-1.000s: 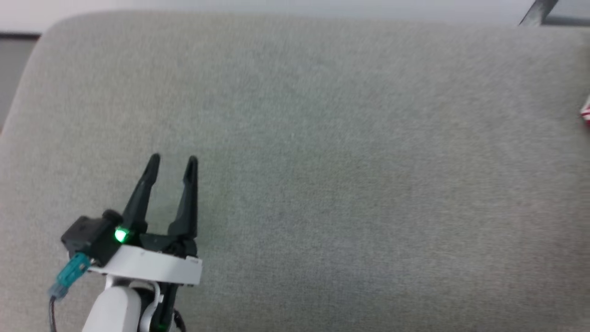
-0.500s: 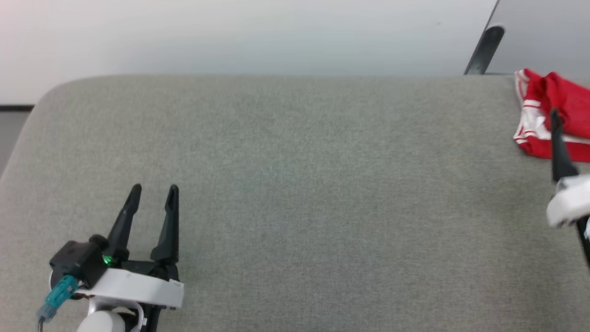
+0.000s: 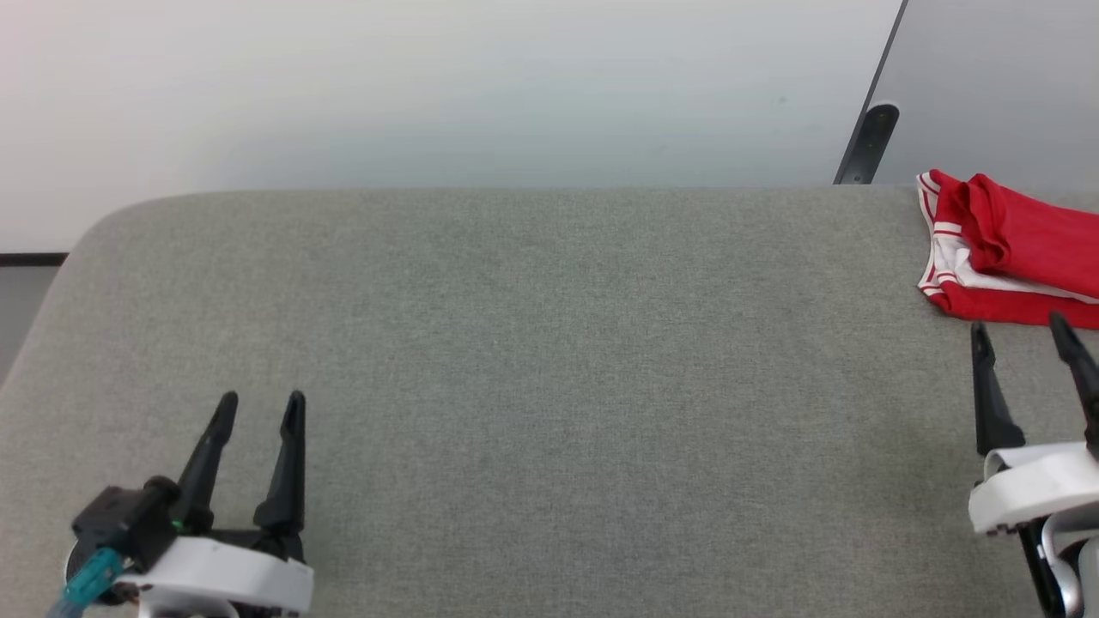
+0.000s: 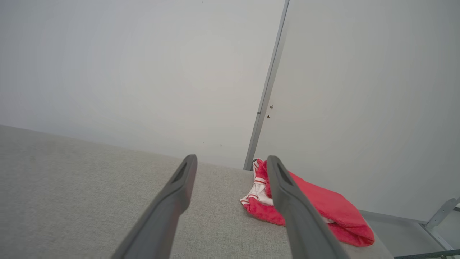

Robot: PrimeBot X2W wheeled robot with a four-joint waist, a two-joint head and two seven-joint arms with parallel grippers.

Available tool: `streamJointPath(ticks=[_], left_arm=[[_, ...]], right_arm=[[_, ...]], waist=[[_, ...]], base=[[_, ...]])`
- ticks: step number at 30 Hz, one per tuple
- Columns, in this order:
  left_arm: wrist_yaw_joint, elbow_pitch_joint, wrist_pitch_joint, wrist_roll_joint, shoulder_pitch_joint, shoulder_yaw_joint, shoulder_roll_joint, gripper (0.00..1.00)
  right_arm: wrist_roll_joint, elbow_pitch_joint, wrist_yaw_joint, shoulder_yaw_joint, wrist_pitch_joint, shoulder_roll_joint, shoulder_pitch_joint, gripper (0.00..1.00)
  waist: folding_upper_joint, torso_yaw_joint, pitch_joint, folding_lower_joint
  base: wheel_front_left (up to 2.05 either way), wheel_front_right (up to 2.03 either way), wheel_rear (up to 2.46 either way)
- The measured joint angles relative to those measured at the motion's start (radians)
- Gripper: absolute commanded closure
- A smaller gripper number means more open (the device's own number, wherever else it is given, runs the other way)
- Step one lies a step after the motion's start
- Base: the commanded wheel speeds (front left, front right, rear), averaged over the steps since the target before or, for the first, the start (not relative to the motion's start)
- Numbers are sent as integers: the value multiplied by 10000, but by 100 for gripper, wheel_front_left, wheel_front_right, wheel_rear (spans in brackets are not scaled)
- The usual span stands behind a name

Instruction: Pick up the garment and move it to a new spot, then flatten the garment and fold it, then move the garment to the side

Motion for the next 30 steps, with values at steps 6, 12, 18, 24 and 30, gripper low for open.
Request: streamJointPath(ticks=[6,12,18,24,30], left_arm=[[0,81,0,-48,165,40,79,0],[0,79,0,-35,166,105,73,0],[0,81,0,-48,168,104,88,0],[0,13,0,-13,164,111,88,0],[0,-71,0,52,160,171,73,0]], right_arm=[[67,-215,0,-94,0,207,369,0],[155,-242,0,-113,0,349,582,0],[192,-190,0,-82,0,401,693,0],[314,-86,0,-29,0,441,696,0],[508,54,0,81,0,445,726,0]], waist=[[0,-2,-59,0],[0,12,-64,0],[0,-24,-75,0],[0,-46,-50,0],[0,-39,-28,0]], base=[[0,0,0],[0,0,0],[0,0,0],[0,0,0],[0,0,0]])
